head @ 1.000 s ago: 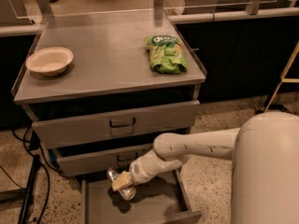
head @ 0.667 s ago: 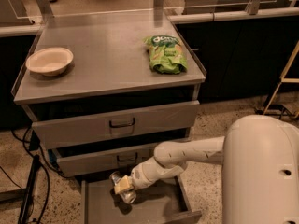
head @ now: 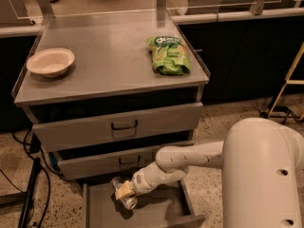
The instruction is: Place redbull can into bottom drawer
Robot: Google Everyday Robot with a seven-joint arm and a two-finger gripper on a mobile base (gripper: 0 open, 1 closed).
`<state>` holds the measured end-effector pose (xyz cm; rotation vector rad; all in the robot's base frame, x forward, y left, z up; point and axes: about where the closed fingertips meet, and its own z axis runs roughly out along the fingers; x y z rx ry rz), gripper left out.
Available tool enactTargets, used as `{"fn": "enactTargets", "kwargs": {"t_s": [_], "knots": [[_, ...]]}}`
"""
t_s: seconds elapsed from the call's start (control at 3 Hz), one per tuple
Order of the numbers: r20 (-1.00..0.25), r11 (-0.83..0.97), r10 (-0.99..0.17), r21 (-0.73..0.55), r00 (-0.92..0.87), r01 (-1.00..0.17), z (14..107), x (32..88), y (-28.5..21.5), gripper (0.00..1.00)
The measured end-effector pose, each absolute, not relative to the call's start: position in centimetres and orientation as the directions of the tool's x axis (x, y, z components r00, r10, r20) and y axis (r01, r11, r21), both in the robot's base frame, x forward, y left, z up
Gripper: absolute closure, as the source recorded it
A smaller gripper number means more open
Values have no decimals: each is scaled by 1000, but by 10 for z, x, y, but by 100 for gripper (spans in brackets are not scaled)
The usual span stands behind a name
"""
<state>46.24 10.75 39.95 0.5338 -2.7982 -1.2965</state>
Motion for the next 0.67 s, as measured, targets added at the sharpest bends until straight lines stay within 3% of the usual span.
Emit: {"fn": "enactTargets", "kwargs": {"t_s": [0.67], "knots": [[-30,626,-268,755,-963,-198,323,463,105,100]]}}
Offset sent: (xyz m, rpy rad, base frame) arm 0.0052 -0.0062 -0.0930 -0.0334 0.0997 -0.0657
